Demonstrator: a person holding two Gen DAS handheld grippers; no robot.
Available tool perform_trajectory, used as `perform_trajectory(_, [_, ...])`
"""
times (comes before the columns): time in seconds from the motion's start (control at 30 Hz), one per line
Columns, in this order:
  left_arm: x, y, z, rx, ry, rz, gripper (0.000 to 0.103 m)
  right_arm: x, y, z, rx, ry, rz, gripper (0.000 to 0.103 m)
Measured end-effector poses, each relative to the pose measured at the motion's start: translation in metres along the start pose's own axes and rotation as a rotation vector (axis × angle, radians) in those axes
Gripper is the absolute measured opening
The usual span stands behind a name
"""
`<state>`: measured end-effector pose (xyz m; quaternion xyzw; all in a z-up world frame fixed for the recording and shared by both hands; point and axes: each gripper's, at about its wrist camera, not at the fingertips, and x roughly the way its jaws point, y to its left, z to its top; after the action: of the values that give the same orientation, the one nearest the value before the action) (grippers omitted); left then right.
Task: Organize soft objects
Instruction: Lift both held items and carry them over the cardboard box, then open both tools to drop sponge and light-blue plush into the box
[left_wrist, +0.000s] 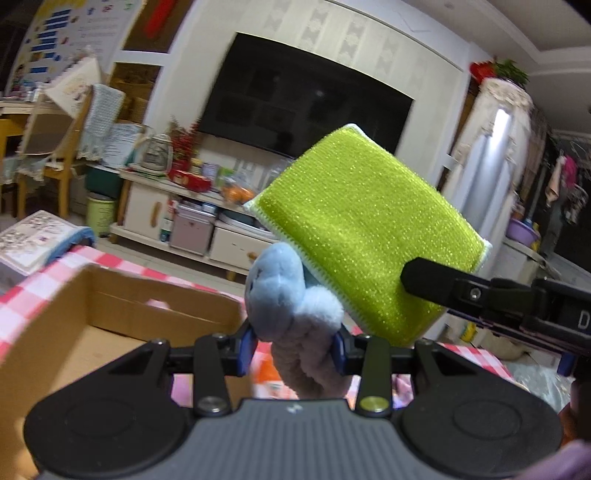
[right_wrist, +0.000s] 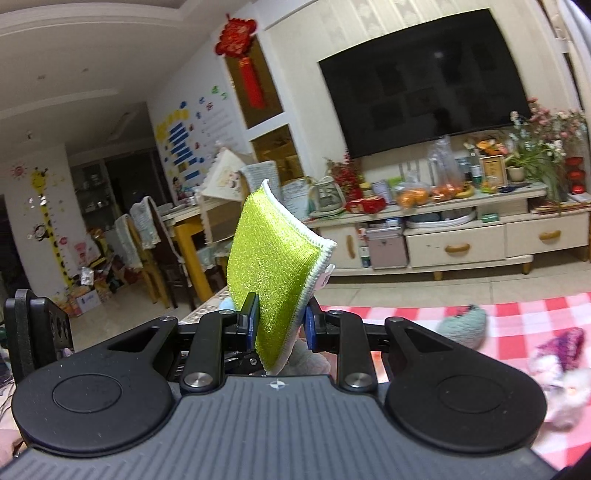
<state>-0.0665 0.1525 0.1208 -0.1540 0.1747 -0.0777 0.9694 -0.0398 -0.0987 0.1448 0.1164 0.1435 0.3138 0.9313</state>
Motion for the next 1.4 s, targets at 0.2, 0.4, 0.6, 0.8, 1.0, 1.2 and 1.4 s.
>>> perform_trajectory(0.2, [-0.006,0.033,0.005,-0.036,0.002,0.091,0.039,0.033,0.006,0.0,0.01,0.038,0.061,0.03])
perform_trajectory(0.4, [-0.001,0.059,0.004,-0.035,0.032,0.194,0.039,0.065,0.007,-0.006,0.028,0.107,0.115,0.03])
perform_trajectory(0.6, [0.01,0.076,0.002,-0.053,0.1,0.241,0.039,0.082,0.003,-0.013,0.039,0.182,0.122,0.031])
perform_trajectory(0.8, [0.013,0.076,-0.005,-0.04,0.178,0.291,0.043,0.078,0.003,-0.018,0.053,0.232,0.1,0.04])
perform_trajectory(1.0, [0.014,0.077,-0.01,-0.011,0.243,0.387,0.061,0.072,0.017,-0.012,0.053,0.237,0.044,0.095])
perform_trajectory(1.2, [0.006,0.066,-0.001,0.01,0.2,0.401,0.087,0.044,0.027,-0.004,0.029,0.167,-0.049,0.103])
perform_trajectory(1.4, [0.003,0.058,0.002,0.018,0.171,0.38,0.093,0.012,0.038,0.002,-0.01,0.102,-0.149,0.103])
